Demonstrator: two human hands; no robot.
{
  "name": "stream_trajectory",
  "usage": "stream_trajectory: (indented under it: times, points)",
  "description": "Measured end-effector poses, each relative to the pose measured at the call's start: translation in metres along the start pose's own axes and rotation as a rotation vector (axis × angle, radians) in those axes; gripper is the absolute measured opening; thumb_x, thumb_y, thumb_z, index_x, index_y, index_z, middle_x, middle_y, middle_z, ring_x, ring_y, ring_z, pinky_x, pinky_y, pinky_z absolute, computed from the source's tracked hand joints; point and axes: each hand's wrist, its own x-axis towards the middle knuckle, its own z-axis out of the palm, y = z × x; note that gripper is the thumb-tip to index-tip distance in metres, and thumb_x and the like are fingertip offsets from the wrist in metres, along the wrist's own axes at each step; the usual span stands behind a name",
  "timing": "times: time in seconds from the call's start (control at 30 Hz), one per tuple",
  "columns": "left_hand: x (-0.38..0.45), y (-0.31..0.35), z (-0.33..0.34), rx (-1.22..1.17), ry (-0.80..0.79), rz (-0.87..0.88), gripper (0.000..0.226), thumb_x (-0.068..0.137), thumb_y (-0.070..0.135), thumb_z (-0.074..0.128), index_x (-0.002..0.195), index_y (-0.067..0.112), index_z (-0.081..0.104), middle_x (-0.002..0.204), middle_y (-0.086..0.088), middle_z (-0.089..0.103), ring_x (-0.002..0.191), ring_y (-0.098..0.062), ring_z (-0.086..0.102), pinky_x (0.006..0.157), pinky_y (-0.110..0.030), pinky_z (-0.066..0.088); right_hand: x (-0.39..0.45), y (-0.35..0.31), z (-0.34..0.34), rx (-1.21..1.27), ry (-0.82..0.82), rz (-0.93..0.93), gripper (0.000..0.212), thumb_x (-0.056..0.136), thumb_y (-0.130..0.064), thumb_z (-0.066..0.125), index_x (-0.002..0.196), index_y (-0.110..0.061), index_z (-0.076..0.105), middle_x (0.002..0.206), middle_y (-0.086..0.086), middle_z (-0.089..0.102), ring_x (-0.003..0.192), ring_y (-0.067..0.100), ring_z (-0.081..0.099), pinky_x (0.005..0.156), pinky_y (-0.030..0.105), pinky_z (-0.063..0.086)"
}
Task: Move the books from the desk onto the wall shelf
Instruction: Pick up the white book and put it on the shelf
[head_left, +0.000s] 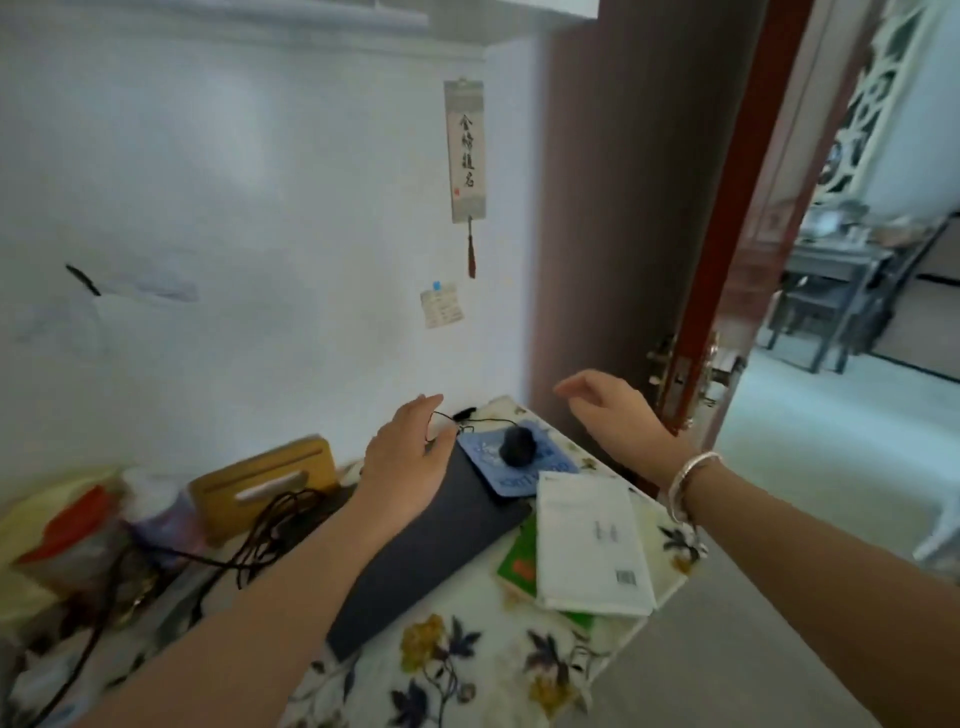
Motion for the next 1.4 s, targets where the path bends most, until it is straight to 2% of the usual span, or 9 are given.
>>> stream_trajectory:
  times: [0.13,0.33,0.5,0.67,0.83,1.0,1.17,1.27,1.4]
  points:
    - [0.015,-0.018,0.071,-0.056,-0.188,-0.145,0.043,0.098,0.030,0.044,0.140,0.017,0.041,0.146,-0.002,0.043,0.133,-0.018,0.040,0.105,-0.028,0.031,0.011,0.080,0.014,-0.011,-0.081,0.333,0.026,0.092,-0.023,0.051,0.116,-0.019,0.057,0.114,0.000,0.063,0.091,0.011,0.057,0.076,0.024,0.045]
    - [0.039,-0.042,0.175,-0.086,-0.468,-0.398,0.047,0.098,0.033,0.044,0.140,0.014,0.041,0.145,-0.004,0.045,0.130,-0.020,0.045,0.094,-0.025,0.035,0.014,0.178,0.040,0.023,-0.229,0.803,0.060,0.091,-0.032,0.055,0.142,-0.009,0.033,0.141,0.011,0.045,0.126,0.029,0.047,0.100,0.039,0.044]
    - [0.044,-0.046,0.228,-0.124,-0.607,-0.452,0.039,0.096,0.032,0.047,0.133,0.019,0.048,0.128,0.005,0.056,0.112,-0.012,0.054,0.081,-0.025,0.042,0.020,0.220,0.067,0.205,-0.243,0.962,0.058,0.087,-0.032,0.064,0.131,-0.002,0.040,0.121,0.013,0.061,0.101,0.027,0.063,0.085,0.037,0.053]
    - [0.052,-0.044,0.233,-0.152,-0.601,-0.460,0.033,0.095,0.029,0.050,0.127,0.022,0.054,0.127,0.002,0.060,0.113,-0.018,0.058,0.086,-0.030,0.047,0.028,0.233,0.066,0.206,-0.254,0.903,0.029,0.084,-0.032,0.070,0.081,-0.010,0.051,0.086,0.005,0.068,0.071,0.018,0.066,0.055,0.026,0.054]
    - [0.059,-0.052,0.221,-0.166,-0.666,-0.496,0.054,0.090,0.046,0.051,0.140,0.030,0.038,0.137,0.005,0.053,0.120,-0.020,0.054,0.096,-0.036,0.045,0.031,0.213,0.065,0.361,-0.347,0.874,0.042,0.077,-0.041,0.074,0.104,-0.012,0.058,0.093,0.011,0.072,0.070,0.024,0.072,0.056,0.031,0.059]
    - [0.048,-0.038,0.192,-0.184,-0.661,-0.405,0.067,0.088,0.064,0.044,0.146,0.032,0.032,0.150,0.001,0.039,0.133,-0.023,0.042,0.108,-0.036,0.033,0.039,0.166,0.078,0.381,-0.266,0.810,0.027,0.083,-0.031,0.068,0.091,-0.010,0.053,0.080,0.012,0.066,0.062,0.023,0.067,0.050,0.029,0.057]
    - [0.025,-0.016,0.144,-0.146,-0.689,-0.191,0.075,0.080,0.056,0.062,0.143,0.028,0.031,0.135,0.007,0.052,0.122,-0.016,0.052,0.097,-0.032,0.044,0.031,0.113,0.090,0.421,-0.137,0.721,0.035,0.078,-0.024,0.068,0.104,-0.002,0.056,0.089,0.017,0.068,0.067,0.028,0.070,0.063,0.039,0.062]
    - [0.001,-0.016,0.116,-0.080,-0.460,-0.152,0.093,0.069,0.038,0.073,0.146,0.033,0.021,0.138,0.013,0.046,0.123,-0.012,0.050,0.096,-0.037,0.049,0.019,0.070,0.088,0.563,-0.099,0.627,0.028,0.080,-0.020,0.067,0.101,-0.004,0.058,0.091,0.015,0.068,0.073,0.025,0.069,0.055,0.034,0.060]
    - [-0.027,0.003,0.062,0.197,-0.054,0.012,0.079,0.082,0.021,0.059,0.149,0.029,0.017,0.151,0.004,0.033,0.135,-0.024,0.038,0.102,-0.046,0.042,-0.002,-0.003,0.078,0.646,-0.096,0.450,0.018,0.082,-0.021,0.066,0.094,-0.011,0.057,0.083,0.010,0.069,0.069,0.024,0.070,0.052,0.031,0.060]
